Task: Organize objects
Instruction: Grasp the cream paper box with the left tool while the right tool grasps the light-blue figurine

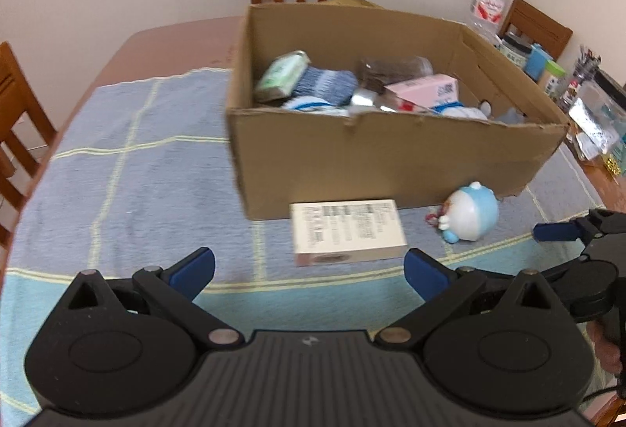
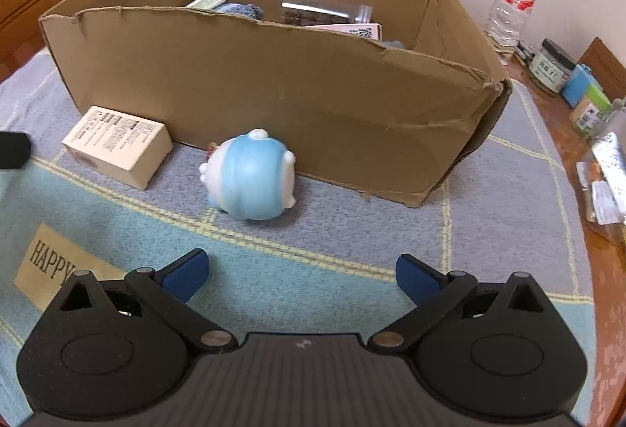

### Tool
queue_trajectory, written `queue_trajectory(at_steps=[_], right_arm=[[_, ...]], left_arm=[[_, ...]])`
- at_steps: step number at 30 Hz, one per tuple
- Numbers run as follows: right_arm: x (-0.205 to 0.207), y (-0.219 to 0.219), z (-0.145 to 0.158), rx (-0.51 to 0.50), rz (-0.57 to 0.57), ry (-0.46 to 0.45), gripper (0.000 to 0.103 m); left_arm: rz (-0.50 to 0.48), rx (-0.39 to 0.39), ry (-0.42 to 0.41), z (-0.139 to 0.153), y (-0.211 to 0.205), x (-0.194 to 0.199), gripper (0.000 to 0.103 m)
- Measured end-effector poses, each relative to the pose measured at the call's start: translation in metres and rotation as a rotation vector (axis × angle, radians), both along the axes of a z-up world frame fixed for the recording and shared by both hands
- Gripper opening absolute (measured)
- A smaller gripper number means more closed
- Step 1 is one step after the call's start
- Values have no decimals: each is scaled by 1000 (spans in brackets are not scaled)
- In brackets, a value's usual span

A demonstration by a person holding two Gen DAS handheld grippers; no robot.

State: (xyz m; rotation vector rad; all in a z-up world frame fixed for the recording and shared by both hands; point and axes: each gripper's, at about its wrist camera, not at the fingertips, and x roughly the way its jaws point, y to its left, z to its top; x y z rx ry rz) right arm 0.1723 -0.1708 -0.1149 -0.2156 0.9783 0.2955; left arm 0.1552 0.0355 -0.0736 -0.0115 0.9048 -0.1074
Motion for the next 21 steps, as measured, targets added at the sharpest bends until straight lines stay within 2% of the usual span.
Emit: queue_trajectory(at_steps=[2,6,11,17,21], right_arm=[[4,-7,-1,39,-26,22,103],[3,-8,-2,35,-1,15,103],[3,-10,-3,39,22,7,103],[4,-10,-4,42,33,2,103],[4,-11,-5,43,33,1,103]], left_arm=[[2,12,1,-7,-10,5,102],[32,28,-11,-18,-22,17,102],[40,15,19,-28,-29,27,102],[46,36,32,-38,-34,31,102],[54,29,33,-40,-32,32,98]])
